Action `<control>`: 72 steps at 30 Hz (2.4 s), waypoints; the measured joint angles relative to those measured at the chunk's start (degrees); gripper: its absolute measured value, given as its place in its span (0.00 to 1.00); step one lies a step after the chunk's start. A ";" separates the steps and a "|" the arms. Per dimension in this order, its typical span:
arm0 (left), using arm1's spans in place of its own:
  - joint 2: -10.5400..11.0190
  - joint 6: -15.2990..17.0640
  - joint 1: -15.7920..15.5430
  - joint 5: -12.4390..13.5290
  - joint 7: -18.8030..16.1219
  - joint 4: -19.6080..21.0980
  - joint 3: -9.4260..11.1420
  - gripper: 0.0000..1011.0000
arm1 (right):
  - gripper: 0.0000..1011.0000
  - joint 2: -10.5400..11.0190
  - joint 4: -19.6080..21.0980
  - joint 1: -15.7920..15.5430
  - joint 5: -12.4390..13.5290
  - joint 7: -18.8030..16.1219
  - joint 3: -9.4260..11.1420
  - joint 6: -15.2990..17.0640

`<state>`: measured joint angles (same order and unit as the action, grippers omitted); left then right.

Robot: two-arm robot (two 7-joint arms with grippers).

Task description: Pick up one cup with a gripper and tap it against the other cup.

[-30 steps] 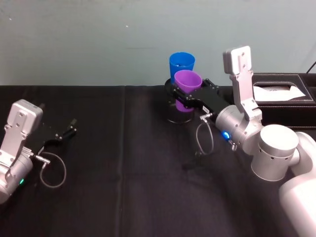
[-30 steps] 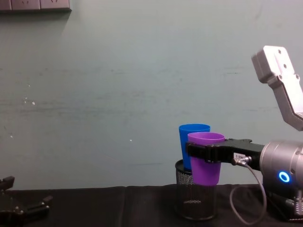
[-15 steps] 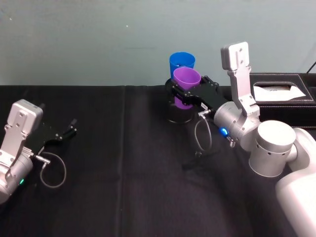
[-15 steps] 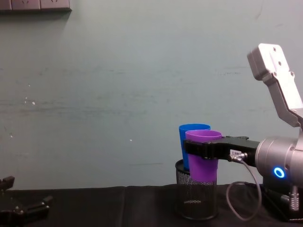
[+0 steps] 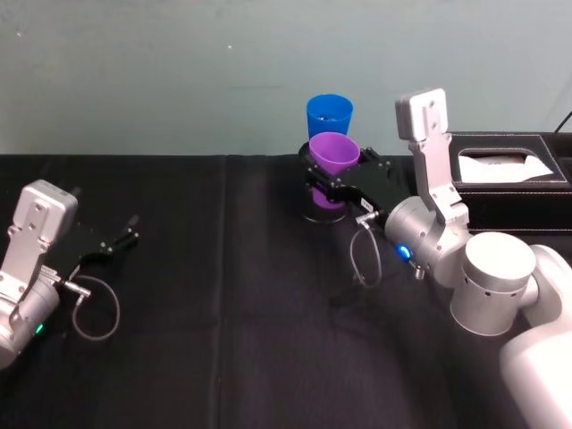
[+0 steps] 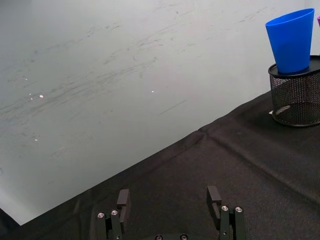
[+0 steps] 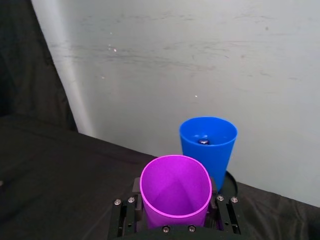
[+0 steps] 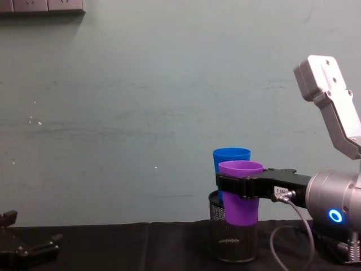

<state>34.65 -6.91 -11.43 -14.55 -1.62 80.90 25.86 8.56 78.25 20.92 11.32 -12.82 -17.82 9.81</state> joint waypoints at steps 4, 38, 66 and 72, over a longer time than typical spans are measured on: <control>0.00 0.00 0.00 0.00 0.00 0.00 0.00 0.99 | 0.71 -0.63 -2.25 1.71 -0.02 0.01 0.41 0.03; 0.00 0.00 0.00 0.00 0.00 0.00 0.00 0.99 | 0.71 -2.27 -7.49 5.36 -0.30 0.07 1.30 -0.59; 0.00 0.00 0.00 0.00 0.00 0.00 0.00 0.99 | 0.71 -2.26 -7.54 5.37 -0.27 0.10 1.25 -0.53; 0.00 0.00 0.00 0.00 0.00 0.00 0.00 0.99 | 0.71 -2.26 -7.55 5.37 -0.27 0.10 1.25 -0.53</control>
<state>34.65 -6.91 -11.43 -14.55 -1.62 80.90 25.86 6.30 70.70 26.29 11.05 -12.72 -16.57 9.28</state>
